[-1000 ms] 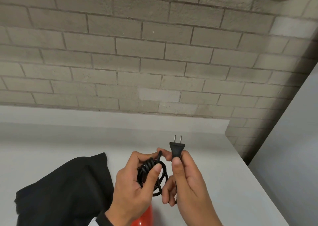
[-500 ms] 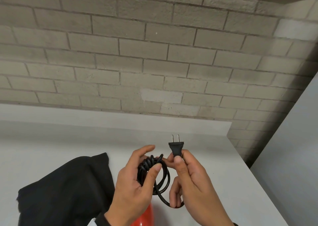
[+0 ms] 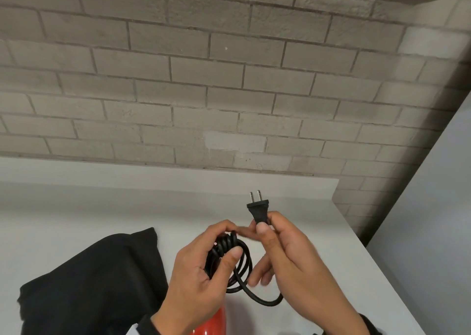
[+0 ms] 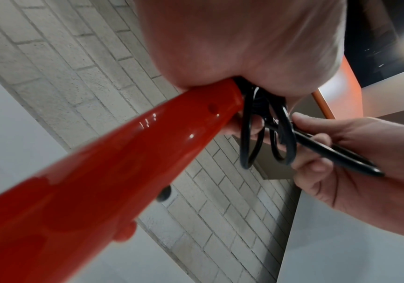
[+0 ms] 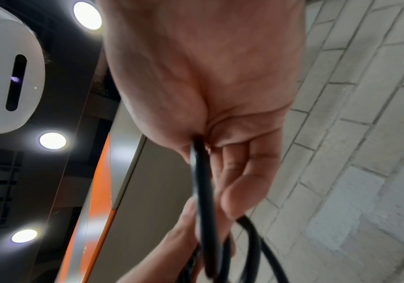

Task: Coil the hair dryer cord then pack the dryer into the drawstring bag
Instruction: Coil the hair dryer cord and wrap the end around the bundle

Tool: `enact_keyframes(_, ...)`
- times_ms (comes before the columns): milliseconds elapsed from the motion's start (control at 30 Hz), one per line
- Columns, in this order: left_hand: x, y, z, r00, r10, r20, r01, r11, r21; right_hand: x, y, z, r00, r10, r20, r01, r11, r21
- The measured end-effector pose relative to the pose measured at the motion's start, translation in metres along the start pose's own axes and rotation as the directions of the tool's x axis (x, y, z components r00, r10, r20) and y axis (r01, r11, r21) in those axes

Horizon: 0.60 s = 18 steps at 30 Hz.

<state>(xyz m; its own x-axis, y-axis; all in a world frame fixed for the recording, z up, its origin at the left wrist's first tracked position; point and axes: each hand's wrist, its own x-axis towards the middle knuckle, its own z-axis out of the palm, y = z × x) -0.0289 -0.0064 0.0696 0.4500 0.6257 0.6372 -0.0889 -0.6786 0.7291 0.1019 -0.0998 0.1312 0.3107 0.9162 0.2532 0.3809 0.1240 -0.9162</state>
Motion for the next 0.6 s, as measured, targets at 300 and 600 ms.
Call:
enact_keyframes(300, 0.002, -0.005, -0.008, 1.000, -0.007, 0.014, 0.007, 1.000, 0.029, 0.006, -0.036, -0.053, 0.991, -0.132, -0.004, 0.120, 0.888, 0.444)
enact_keyframes(600, -0.001, 0.005, -0.007, 0.983, 0.109, 0.149, -0.091, 0.988, -0.122, 0.040, -0.040, -0.044, 0.968, -0.079, -0.238, 0.234, 0.619, 0.749)
